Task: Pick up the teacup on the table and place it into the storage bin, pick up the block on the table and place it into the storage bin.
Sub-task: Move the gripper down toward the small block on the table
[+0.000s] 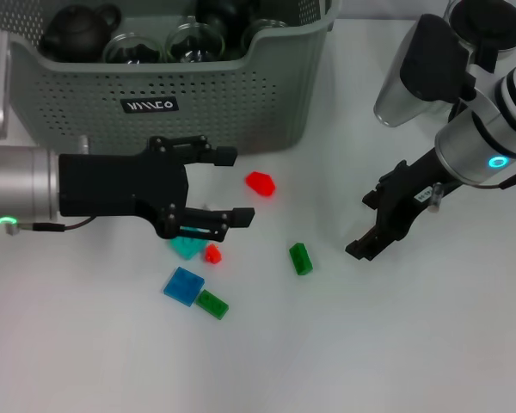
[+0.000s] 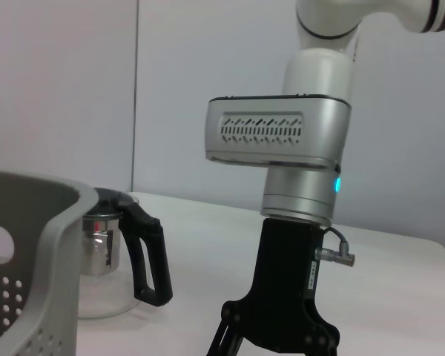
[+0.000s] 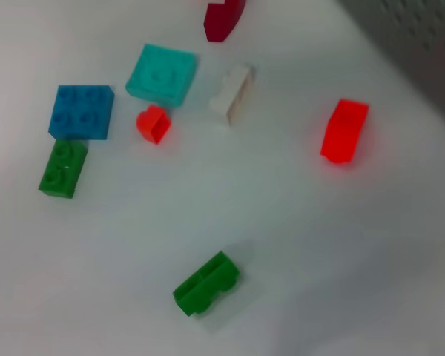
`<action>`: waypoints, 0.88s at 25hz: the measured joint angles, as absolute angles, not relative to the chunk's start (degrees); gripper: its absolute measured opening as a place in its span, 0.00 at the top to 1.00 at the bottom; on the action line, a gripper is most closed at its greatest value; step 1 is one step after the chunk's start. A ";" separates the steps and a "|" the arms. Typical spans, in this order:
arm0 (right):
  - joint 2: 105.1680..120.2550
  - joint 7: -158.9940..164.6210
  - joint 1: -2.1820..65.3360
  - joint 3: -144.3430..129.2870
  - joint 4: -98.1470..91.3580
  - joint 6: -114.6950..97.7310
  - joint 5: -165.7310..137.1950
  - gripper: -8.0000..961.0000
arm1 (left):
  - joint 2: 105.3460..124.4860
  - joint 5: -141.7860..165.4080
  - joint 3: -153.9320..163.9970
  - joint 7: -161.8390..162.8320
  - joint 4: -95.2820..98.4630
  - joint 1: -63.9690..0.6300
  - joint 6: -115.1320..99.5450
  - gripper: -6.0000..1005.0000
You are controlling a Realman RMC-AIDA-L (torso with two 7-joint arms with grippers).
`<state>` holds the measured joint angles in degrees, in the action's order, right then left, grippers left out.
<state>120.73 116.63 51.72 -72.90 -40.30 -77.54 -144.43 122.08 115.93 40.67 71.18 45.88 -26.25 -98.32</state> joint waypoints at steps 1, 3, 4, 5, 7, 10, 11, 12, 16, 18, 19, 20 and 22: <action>120.75 116.82 51.74 -73.36 -40.21 -77.27 -144.28 0.04 | 121.96 115.93 40.69 70.96 44.98 -26.60 -98.08 0.14; 120.75 117.31 51.77 -74.80 -40.19 -76.75 -143.62 0.04 | 121.96 115.93 40.69 70.96 44.98 -26.60 -98.08 0.14; 120.76 117.61 51.77 -75.71 -40.18 -76.42 -143.17 0.04 | 121.62 115.93 40.72 70.14 43.15 -27.39 -97.84 0.14; 120.76 117.85 51.77 -76.35 -40.18 -76.21 -142.94 0.04 | 121.57 115.93 40.71 70.06 43.06 -27.46 -97.83 0.14; 120.76 118.44 51.77 -77.50 -40.19 -75.76 -142.62 0.04 | 121.53 115.93 40.71 69.99 42.94 -27.59 -97.82 0.14; 120.76 118.94 51.77 -78.37 -40.23 -75.41 -142.46 0.04 | 121.41 115.93 40.69 69.96 42.91 -27.66 -97.82 0.14; 120.76 119.10 51.77 -78.46 -40.26 -75.39 -142.45 0.04 | 121.33 115.93 40.65 69.95 42.89 -27.67 -97.82 0.14; 120.76 119.20 51.77 -78.48 -40.29 -75.38 -142.45 0.04 | 121.25 115.93 40.59 69.95 42.89 -27.67 -97.82 0.14; 120.82 119.35 51.77 -78.77 -40.54 -75.35 -142.45 0.05 | 121.14 115.93 40.37 69.92 42.85 -27.68 -97.81 0.14; 120.85 119.36 51.77 -79.04 -40.65 -75.33 -142.45 0.05 | 121.14 115.93 40.36 69.91 42.84 -27.71 -97.77 0.14; 120.85 119.43 51.77 -79.37 -40.70 -75.30 -142.45 0.05 | 121.13 115.92 40.35 69.90 42.83 -27.73 -97.71 0.14; 120.85 119.52 51.78 -79.66 -40.72 -75.28 -142.45 0.05 | 121.12 115.89 40.33 69.90 42.82 -27.76 -97.64 0.14; 120.85 119.73 51.84 -80.18 -40.75 -75.08 -142.46 0.08 | 121.11 115.84 40.29 69.89 42.80 -27.78 -97.40 0.14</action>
